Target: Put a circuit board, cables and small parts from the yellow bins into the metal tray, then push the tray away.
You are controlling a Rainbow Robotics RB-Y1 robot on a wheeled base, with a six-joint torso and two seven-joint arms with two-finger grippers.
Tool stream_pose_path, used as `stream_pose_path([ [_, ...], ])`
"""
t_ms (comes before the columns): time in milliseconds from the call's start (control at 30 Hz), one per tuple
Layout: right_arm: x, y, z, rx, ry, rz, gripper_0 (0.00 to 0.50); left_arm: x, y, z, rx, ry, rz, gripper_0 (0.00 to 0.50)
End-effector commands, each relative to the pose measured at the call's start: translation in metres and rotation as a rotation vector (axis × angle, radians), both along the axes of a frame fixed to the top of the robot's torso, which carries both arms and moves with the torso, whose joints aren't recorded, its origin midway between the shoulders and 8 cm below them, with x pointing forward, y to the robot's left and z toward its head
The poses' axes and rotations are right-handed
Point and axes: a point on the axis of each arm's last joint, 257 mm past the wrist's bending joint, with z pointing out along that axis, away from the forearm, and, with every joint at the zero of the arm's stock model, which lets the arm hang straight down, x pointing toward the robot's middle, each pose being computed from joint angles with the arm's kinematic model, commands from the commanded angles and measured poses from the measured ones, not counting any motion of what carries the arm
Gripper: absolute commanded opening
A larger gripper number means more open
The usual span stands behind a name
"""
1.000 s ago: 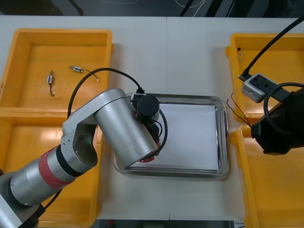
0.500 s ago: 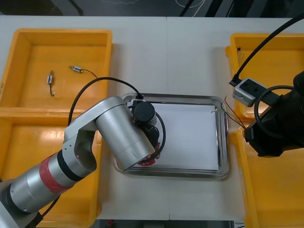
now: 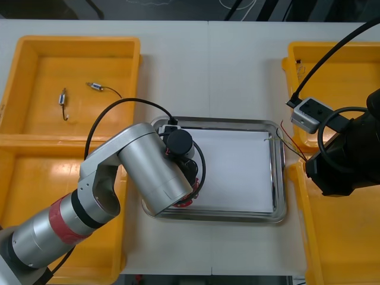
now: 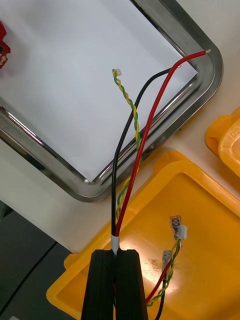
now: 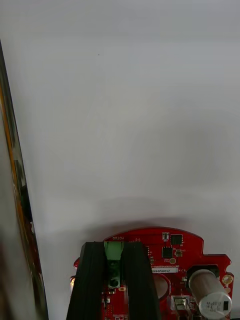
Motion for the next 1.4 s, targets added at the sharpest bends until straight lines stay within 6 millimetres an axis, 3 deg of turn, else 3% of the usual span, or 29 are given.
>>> stream_pose_path([
  [33,0.005,-0.002,0.011,-0.036,-0.052,0.046,0.000,-0.004,0.002,-0.005,-0.003,-0.007,0.012,0.437],
  [67,0.005,-0.001,0.012,-0.035,-0.055,0.049,0.000,-0.004,0.002,-0.005,-0.002,-0.008,0.013,0.498],
  [300,0.004,0.000,0.011,-0.035,-0.053,0.053,0.000,-0.002,0.002,-0.004,-0.006,-0.013,0.021,0.500],
  [500,0.001,0.005,0.012,-0.033,-0.061,0.080,0.000,-0.003,0.006,0.009,-0.025,-0.003,0.036,0.500],
  [867,-0.014,0.034,0.000,-0.104,-0.063,0.267,0.000,-0.010,0.023,0.079,-0.078,0.057,0.056,0.500],
  [1000,-0.017,0.049,-0.008,-0.148,-0.069,0.347,0.000,-0.002,0.024,0.102,-0.117,0.043,0.024,0.500],
  [1200,-0.017,0.076,-0.020,-0.192,-0.096,0.463,0.000,0.011,0.052,0.122,-0.118,0.034,-0.008,0.500],
  [1400,-0.016,0.090,-0.037,-0.219,-0.089,0.523,0.000,0.024,0.091,0.130,-0.080,0.044,0.000,0.500],
])
